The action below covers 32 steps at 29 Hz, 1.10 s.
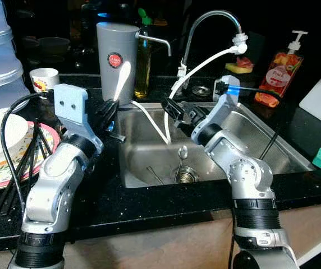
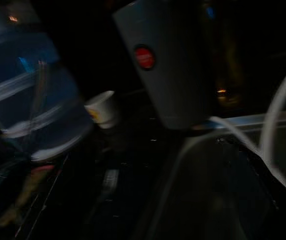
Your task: Kitchen organization
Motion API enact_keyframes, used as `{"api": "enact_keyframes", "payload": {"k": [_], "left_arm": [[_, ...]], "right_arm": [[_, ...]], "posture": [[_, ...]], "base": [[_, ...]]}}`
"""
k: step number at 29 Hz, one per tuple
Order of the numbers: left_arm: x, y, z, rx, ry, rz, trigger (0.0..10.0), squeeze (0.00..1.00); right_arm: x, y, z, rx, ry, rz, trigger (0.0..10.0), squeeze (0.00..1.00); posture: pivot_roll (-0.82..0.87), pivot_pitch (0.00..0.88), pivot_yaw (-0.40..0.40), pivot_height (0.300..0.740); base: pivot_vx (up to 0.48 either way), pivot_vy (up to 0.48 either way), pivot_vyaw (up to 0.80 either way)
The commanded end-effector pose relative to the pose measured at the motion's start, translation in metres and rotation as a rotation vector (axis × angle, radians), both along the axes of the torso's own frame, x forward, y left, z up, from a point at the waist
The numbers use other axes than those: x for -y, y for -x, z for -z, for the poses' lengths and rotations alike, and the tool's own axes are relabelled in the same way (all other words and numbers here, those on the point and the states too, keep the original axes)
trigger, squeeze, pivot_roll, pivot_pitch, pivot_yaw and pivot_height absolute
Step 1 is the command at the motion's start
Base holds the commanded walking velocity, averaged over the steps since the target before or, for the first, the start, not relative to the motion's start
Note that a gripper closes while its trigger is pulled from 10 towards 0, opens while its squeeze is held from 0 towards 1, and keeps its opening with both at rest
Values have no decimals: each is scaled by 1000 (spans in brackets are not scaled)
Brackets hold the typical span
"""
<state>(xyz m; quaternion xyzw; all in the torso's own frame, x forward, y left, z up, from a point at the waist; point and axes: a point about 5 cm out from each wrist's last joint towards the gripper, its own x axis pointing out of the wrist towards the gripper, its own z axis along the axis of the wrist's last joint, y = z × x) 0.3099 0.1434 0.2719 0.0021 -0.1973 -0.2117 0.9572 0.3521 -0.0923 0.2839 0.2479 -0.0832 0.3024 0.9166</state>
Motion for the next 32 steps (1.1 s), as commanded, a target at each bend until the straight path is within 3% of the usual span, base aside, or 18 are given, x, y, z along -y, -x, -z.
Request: {"api": "enact_keyframes", "payload": {"k": [1, 2, 3, 4, 5, 6, 19, 26, 32], "left_arm": [[5, 2, 4, 2, -23, 17, 10000, 0], [5, 2, 4, 2, -23, 17, 10000, 0], [7, 3, 5, 5, -33, 43, 10000, 0], [8, 4, 5, 8, -31, 71, 10000, 0], [10, 5, 5, 11, -26, 92, 10000, 0], [11, 7, 5, 13, -24, 110, 10000, 0], [20, 8, 6, 10, -21, 162, 10000, 0], [34, 18, 5, -12, 14, 289, 10000, 0], [37, 20, 4, -12, 24, 308, 10000, 0]], "right_arm": [[-4, 5, -7, 21, -7, -41, 10000, 1000], [-4, 5, -7, 21, -7, -41, 10000, 1000], [-11, 8, -8, 23, -3, -75, 10000, 490], [-14, 10, -9, 19, -12, -96, 10000, 208], [-16, 11, -9, 14, -21, -111, 10000, 208], [-17, 12, -9, 10, -30, -129, 10000, 0], [-35, 29, -14, -6, -45, -322, 10000, 0], [-40, 31, -14, -10, -45, -334, 10000, 0], [-38, 29, -13, -22, -40, -314, 10000, 0]], "posture": [[-40, 64, -66, 740], [-40, 64, -66, 740], [-38, 67, -62, 740], [-37, 67, -61, 740], [-37, 67, -61, 740], [-38, 66, -59, 740], [-39, 66, -55, 740], [-36, 66, -54, 740], [-37, 66, -54, 740]], "base": [[0, 0, 0], [0, 0, 0], [0, 0, 0], [0, 0, 0], [0, 0, 0], [0, 0, 0], [0, 0, 0], [0, 0, 0], [0, 0, 0]]}}
